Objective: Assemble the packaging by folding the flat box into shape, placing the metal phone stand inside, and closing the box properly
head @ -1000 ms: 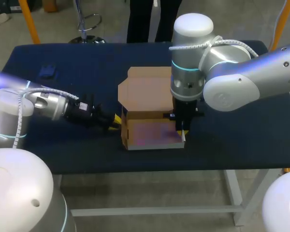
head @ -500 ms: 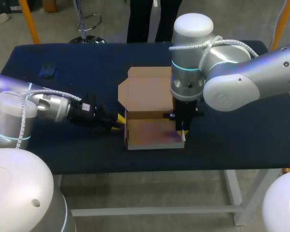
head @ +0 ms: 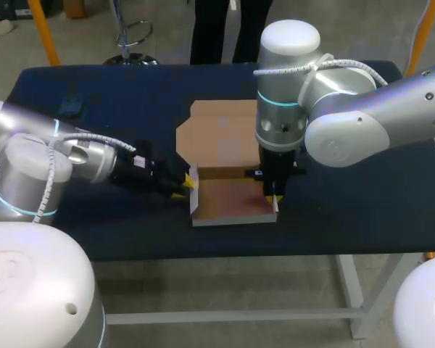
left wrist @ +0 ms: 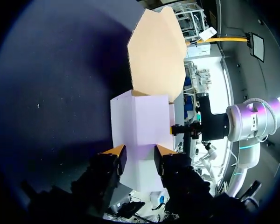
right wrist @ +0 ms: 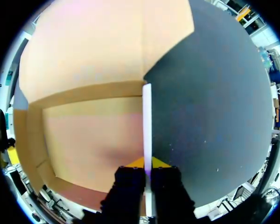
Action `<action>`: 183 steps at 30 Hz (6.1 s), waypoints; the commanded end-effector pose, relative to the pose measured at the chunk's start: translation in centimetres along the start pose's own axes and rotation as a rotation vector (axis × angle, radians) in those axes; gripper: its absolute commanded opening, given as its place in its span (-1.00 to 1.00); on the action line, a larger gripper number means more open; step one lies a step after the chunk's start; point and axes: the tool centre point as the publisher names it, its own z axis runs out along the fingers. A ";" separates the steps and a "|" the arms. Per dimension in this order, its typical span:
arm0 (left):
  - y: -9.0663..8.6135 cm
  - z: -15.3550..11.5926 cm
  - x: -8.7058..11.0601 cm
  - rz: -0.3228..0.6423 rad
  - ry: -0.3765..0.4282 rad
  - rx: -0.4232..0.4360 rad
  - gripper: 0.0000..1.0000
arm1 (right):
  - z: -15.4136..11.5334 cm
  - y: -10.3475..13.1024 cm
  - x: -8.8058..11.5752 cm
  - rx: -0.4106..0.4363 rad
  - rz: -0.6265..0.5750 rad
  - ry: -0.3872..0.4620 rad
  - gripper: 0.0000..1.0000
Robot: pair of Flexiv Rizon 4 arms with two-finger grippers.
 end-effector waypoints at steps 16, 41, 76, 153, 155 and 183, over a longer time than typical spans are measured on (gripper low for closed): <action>0.0 2.4 0.3 0.002 -0.405 0.011 -0.11 | 0.0 0.1 0.1 0.003 -0.001 -0.002 -1.00; -1.2 3.2 -1.1 -0.007 -0.748 -0.022 -0.21 | 0.0 0.1 0.1 0.003 -0.001 -0.002 -1.00; -0.6 2.8 -3.2 -0.016 -1.043 -0.032 -0.80 | 0.0 0.1 0.1 0.003 -0.001 -0.002 -1.00; -1.0 -0.7 -4.9 0.048 -0.999 -0.011 -1.00 | -8.0 -6.1 -5.8 -0.401 -1.007 0.426 1.00; -1.1 -0.9 -5.0 0.044 -0.998 -0.012 -1.00 | -8.4 -6.4 -6.1 -0.425 -1.026 0.414 1.00; -2.3 -2.3 -6.0 0.062 -1.251 0.048 -1.00 | -9.7 -9.0 -7.6 -0.513 -1.203 0.359 1.00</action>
